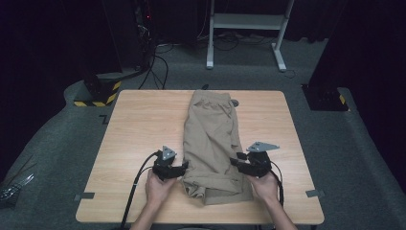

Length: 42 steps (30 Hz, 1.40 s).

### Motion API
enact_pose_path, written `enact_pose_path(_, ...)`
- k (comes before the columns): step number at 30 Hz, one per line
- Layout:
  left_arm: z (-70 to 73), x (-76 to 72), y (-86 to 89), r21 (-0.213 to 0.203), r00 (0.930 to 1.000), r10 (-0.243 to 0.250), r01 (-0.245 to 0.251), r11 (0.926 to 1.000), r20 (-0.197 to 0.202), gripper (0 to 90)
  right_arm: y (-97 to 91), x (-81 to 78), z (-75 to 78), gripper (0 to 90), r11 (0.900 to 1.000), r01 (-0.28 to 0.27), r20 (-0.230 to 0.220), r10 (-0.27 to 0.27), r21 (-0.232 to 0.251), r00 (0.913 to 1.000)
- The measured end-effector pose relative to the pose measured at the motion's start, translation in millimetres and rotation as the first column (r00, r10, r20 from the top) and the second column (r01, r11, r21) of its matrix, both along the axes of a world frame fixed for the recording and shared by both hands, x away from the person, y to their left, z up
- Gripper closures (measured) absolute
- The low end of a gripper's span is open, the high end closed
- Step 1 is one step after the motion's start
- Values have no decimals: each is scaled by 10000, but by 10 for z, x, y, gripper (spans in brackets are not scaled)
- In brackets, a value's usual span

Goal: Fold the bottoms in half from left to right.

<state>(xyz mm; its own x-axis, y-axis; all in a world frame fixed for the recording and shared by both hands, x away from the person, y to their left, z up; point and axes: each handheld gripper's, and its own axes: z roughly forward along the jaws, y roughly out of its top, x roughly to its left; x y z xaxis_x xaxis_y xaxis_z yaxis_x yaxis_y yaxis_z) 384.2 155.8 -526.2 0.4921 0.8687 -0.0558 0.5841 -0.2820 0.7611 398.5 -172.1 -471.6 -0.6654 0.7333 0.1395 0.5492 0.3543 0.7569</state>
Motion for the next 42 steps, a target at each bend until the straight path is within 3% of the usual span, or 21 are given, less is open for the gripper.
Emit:
enact_pose_path(1,0,0,0,-11,10000,-2,2,10000,-5,339,36,71,-35,586,10000,80,-155,-80,-48,9998)
enact_pose_path(4,1,1,0,35,10000,-26,26,10000,18,337,150,229,-133,811,9961,-167,-583,117,-864,9982)
enact_pose_path(5,0,-2,-3,14,10000,-16,16,10000,5,336,172,242,-137,883,9930,-294,-496,239,-1144,9985)
enact_pose_path(7,-2,-6,-9,59,10000,-40,40,10000,22,336,157,231,-67,899,9902,-372,-200,349,-1348,9992)
enact_pose_path(8,-2,-7,-13,82,10000,-30,29,10000,29,336,112,211,21,899,9907,-274,166,299,-1335,9994)
enact_pose_path(9,-1,-8,-16,128,10000,-19,18,9999,37,335,-9,177,187,900,9953,9,668,55,-965,9978)
enact_pose_path(14,-2,-12,-29,230,10000,-35,34,9997,63,334,-199,162,339,899,9969,559,1007,-502,-551,9936)
enact_pose_path(15,-2,-12,-29,263,10000,-47,45,9996,79,334,-223,186,308,898,9958,649,898,-590,-644,9942)
enact_pose_path(18,-2,-11,-27,218,10000,-45,44,9998,58,332,-242,321,48,898,9831,907,173,-891,-1592,9959)
enact_pose_path(21,-2,-11,-26,210,10000,-55,54,9998,50,330,-260,429,-280,865,9724,1114,-728,-1286,-2050,9890)
enact_pose_path(22,-2,-12,-28,224,10000,-46,44,9997,60,330,-260,429,-280,865,9724,1114,-728,-1286,-2050,9890)
enact_pose_path(24,-1,-11,-29,294,9999,-65,62,9995,87,331,-240,388,-267,760,9710,1296,-613,-1444,-2007,9876)
enact_pose_path(27,-2,-13,-36,325,9999,-58,55,9995,102,332,-203,217,-66,705,9826,1287,104,-1284,-1340,9917)
enact_pose_path(29,-3,-16,-41,346,9999,-48,44,9994,92,331,-146,97,37,687,9897,931,471,-885,-1087,9950)
enact_pose_path(31,-3,-16,-43,355,9999,-47,43,9994,95,331,-36,-17,72,656,9921,258,598,-185,-1230,9980)
enact_pose_path(37,-2,-10,-30,278,9999,-59,56,9996,88,330,84,-200,-172,548,9876,-561,135,587,-1464,9982)
enact_pose_path(39,-1,-9,-27,185,10000,-69,68,9998,27,326,72,-322,-267,518,9869,-885,-73,883,-1350,9961)
enact_pose_path(41,0,-6,-17,115,10000,-69,69,9999,5,320,40,-538,-368,495,9786,-1426,-104,1427,-1481,9897)
enact_pose_path(42,-1,-4,-10,-11,10000,-72,72,10000,-40,320,40,-538,-368,495,9786,-1426,-104,1427,-1481,9897)
